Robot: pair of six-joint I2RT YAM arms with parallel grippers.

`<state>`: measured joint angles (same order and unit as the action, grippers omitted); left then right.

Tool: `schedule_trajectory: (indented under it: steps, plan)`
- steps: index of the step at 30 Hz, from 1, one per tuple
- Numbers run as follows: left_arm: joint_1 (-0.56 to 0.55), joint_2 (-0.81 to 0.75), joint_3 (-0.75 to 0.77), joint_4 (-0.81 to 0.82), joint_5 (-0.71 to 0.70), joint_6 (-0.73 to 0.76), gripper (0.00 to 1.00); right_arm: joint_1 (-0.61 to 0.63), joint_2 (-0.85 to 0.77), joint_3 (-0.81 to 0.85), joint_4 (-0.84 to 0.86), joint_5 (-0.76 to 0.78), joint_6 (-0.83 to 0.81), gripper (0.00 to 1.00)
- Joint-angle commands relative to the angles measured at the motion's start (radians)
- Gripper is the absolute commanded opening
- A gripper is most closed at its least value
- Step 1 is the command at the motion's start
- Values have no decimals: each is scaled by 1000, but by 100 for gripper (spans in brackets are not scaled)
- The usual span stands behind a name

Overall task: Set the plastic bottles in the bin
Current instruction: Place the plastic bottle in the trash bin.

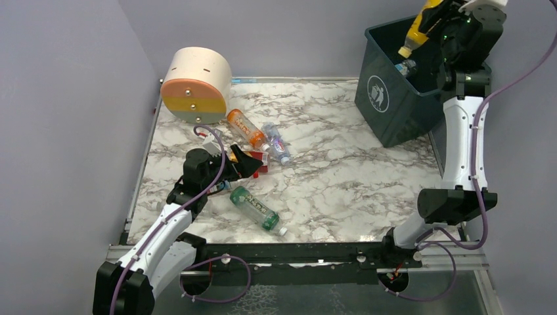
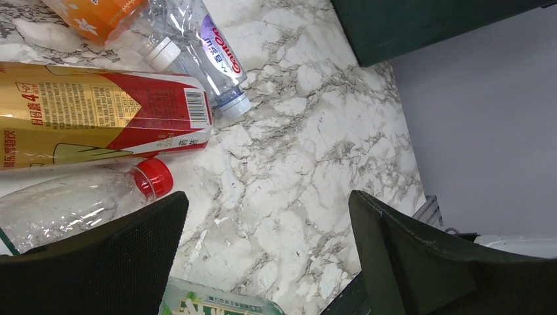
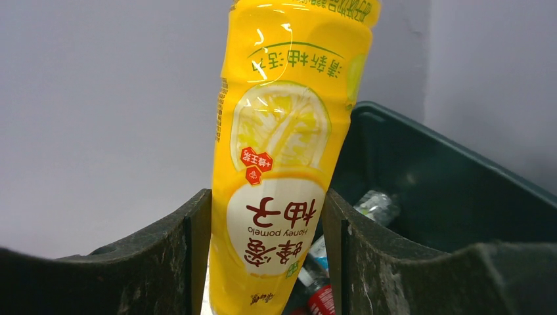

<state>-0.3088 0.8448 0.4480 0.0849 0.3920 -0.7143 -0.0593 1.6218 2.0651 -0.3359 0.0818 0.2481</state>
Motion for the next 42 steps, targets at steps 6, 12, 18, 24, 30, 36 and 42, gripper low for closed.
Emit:
schedule_trajectory:
  steps: [6,12,18,24,30,36,42]
  plan:
    - [4,2,14,16,35,6,99,-128,67,3,-12,14,124,46]
    - [4,9,14,24,37,6,99,-134,128,-15,-19,28,136,48]
    - [4,18,22,21,38,17,99,-134,137,-61,-13,2,161,82]
    - [4,26,30,18,39,25,99,-134,120,-69,-7,-37,172,86]
    - [4,20,32,18,39,22,99,-132,59,-102,19,-150,198,88]
    - [4,0,33,5,32,16,99,-78,-7,-157,45,-331,221,90]
    - [4,-26,30,-20,26,15,99,78,-57,-218,35,-381,187,90]
